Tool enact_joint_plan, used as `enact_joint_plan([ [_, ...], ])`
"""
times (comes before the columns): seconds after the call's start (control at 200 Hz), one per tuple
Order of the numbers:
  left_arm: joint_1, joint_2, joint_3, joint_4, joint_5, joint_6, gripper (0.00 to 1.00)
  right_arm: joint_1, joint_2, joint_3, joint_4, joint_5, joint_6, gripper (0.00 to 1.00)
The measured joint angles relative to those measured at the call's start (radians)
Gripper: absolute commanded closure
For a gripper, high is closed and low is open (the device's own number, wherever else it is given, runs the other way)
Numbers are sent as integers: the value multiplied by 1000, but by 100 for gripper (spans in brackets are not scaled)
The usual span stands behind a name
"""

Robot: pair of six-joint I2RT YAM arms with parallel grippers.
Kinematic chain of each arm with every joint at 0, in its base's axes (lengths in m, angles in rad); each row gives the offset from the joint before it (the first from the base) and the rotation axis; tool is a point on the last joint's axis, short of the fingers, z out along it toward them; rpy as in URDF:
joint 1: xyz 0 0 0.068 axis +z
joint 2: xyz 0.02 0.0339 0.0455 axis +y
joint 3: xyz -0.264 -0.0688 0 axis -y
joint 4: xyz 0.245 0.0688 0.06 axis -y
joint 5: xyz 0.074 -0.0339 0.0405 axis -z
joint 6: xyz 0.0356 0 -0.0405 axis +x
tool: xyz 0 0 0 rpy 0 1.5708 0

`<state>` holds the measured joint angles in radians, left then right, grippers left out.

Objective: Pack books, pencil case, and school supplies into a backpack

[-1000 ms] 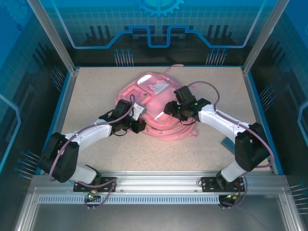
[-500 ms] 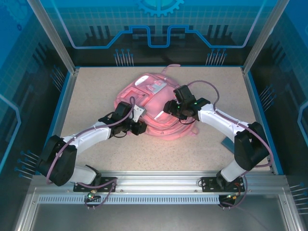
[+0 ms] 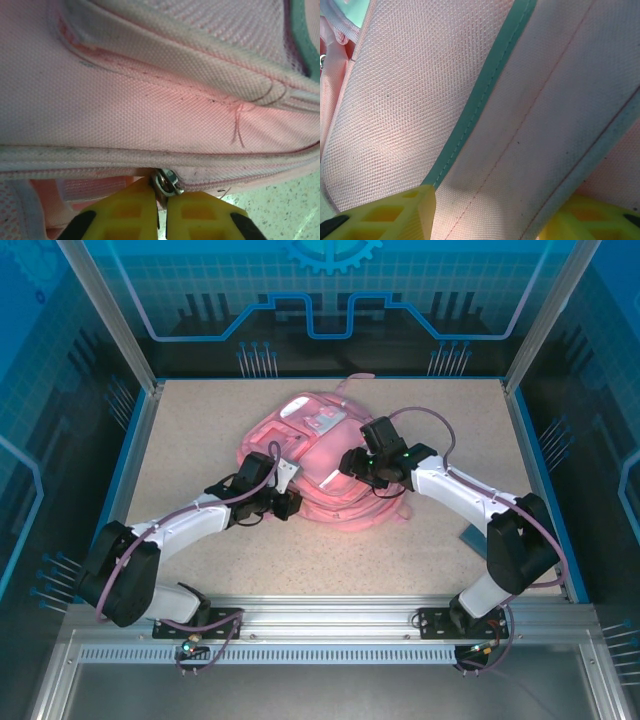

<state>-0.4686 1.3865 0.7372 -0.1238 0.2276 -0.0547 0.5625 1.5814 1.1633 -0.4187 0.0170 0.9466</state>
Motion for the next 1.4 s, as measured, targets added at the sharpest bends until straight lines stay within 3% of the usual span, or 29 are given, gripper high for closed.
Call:
enact_joint_plan([
  [0.25,-6,-29,-34,31,-1,-24,100,0,0,-8,12,-7,13,53],
  [0.435,-51,-95,-80,48,-21,-51,100,7,-13,-105,124,-6,69,57],
  [0.81,-122,-139,-112,45,-16,-98,100,35,-55,-157,252,36,122,53],
  [0.925,-124,-139,-112,49,-10,-111,69,37,-55,-114,212,47,94,47],
  [1.006,-130,-153,-112,45,5,-136,54,45,-55,-79,173,55,51,42],
  [1.161,-116,-278,-112,10,23,-194,39,58,-93,-44,53,101,-45,38],
  [1.306,-70,-396,-114,-30,9,-313,36,89,-168,-44,-62,165,-112,37],
  [1.401,-19,-431,-134,-49,-25,-430,36,162,-207,-44,-113,219,-137,37],
])
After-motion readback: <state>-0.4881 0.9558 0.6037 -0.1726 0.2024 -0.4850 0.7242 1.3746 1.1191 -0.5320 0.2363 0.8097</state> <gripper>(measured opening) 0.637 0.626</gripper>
